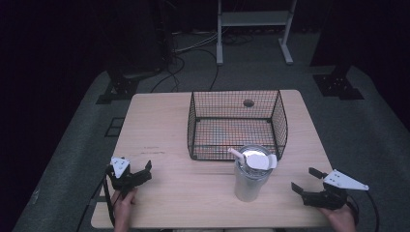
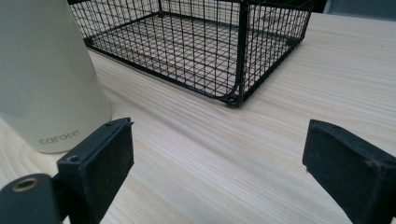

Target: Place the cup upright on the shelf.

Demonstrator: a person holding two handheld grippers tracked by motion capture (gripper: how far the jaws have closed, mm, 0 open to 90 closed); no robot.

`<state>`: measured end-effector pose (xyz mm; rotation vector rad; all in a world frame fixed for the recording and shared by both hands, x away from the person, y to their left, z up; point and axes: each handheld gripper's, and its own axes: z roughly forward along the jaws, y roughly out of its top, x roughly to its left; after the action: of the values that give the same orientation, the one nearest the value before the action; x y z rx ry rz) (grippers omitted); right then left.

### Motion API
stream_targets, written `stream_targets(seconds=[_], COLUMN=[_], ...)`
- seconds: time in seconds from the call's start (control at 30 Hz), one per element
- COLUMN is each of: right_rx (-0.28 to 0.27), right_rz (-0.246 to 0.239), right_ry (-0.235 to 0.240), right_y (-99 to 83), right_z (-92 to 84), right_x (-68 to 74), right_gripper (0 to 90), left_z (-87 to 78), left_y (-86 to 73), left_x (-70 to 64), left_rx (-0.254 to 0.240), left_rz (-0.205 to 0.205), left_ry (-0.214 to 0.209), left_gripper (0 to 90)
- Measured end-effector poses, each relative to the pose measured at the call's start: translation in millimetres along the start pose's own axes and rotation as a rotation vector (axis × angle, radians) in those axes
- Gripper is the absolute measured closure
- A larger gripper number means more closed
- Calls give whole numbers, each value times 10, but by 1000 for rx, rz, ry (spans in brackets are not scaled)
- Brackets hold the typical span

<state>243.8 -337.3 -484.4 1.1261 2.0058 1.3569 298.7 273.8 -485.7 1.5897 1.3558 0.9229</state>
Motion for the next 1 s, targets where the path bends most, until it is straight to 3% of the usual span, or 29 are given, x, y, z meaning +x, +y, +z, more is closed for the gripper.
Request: stream_targets(seconds=[0.17, 0.53, 1.0], right_rx=[-12, -22, -12], right_rz=[-1, -83, -158], right_ry=[27, 117, 212], right_y=[55, 339, 515], right_z=[-25, -56, -4], right_x=[25, 164, 383], right_gripper=[82, 82, 81], left_z=[-3, -7, -16], left_y=[-1, -3, -7], left_x=[-5, -15, -20], left_rx=[4, 2, 3], left_rz=[5, 16, 18], left_ry=[-2, -1, 0], left_gripper=[0, 0, 0])
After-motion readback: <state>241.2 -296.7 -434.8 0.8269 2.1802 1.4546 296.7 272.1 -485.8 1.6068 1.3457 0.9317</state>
